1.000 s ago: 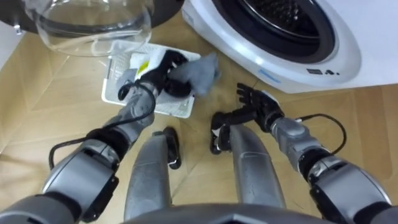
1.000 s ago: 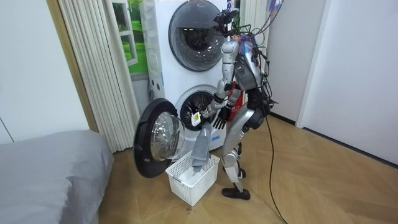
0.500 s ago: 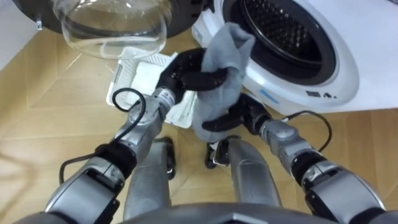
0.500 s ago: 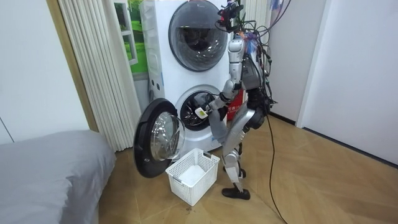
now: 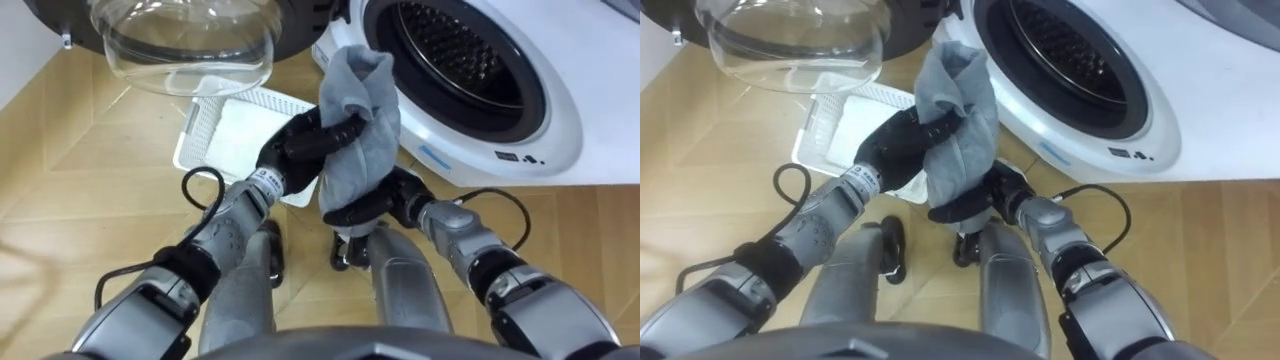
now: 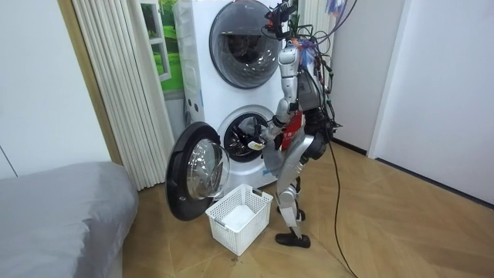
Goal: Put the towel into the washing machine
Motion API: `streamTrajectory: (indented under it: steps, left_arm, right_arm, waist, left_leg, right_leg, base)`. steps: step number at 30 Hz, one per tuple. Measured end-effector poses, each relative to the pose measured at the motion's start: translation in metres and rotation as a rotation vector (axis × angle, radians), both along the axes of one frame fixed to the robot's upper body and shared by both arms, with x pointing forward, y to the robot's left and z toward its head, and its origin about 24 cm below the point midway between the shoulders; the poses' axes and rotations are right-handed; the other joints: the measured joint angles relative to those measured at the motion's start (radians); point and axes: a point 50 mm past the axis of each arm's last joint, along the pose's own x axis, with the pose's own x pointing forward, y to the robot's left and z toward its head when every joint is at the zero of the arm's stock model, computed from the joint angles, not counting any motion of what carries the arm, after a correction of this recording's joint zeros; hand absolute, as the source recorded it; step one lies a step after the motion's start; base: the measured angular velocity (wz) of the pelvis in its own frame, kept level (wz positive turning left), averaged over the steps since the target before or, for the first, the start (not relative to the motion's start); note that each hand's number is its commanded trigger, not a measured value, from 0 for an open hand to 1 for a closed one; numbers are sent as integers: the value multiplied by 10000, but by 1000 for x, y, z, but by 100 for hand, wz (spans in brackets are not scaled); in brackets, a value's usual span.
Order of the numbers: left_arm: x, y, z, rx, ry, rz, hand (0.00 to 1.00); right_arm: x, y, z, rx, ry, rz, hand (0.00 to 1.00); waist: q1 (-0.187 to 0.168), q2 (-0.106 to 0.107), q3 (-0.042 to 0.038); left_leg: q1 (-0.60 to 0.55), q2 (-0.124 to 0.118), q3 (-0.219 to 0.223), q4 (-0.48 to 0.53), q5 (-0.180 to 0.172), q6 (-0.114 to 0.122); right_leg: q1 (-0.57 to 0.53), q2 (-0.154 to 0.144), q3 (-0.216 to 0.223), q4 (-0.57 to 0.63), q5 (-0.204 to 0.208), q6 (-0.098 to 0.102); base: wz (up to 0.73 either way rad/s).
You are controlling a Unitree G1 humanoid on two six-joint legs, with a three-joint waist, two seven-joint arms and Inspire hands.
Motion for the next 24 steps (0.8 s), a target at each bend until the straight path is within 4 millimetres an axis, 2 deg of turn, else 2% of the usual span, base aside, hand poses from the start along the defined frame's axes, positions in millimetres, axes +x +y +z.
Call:
streamTrajectory:
  steps: [8, 15, 16, 17, 24]
  left_arm:
    - [1, 0, 1, -978, 427, 651, 100]
    - [-2, 3, -3, -1874, 1071, 1285, 100]
    - [-2, 3, -3, -1913, 1103, 1324, 64]
    - [-4, 4, -4, -1977, 1176, 1392, 0]
    - [-4, 11, -6, -2146, 1383, 1732, 0]
  right_arm:
    - [0, 3, 0, -112, -37, -45, 100]
    - [1, 0, 0, -165, 67, -177, 100]
    - [1, -1, 0, -173, 77, -175, 100]
    - [0, 0, -1, -183, 107, -160, 100]
    - [-3, -2, -3, -260, 314, -293, 100]
  waist:
    - [17, 17, -1]
    - [88, 168, -7]
    - [88, 181, -6]
    - [93, 202, -12]
    - [259, 327, -63]
  left_leg:
    - [4, 41, -29, -27, 7, -19]
    - [29, 40, -41, -126, 23, -40]
    - [32, 34, -41, -142, 23, -40]
    - [45, 32, -26, -173, 24, -39]
    - [126, 34, 37, -192, 25, -41]
  right_leg:
    - [-1, 53, 6, -34, -5, -16]
    - [61, 67, -34, -152, 5, -33]
    - [61, 63, -34, -156, 5, -33]
    - [62, 59, -31, -143, 5, -32]
    - [69, 78, 46, -152, 5, -31]
  base:
    - [-1]
    - [0]
    - [0]
    - [0]
    - [-1]
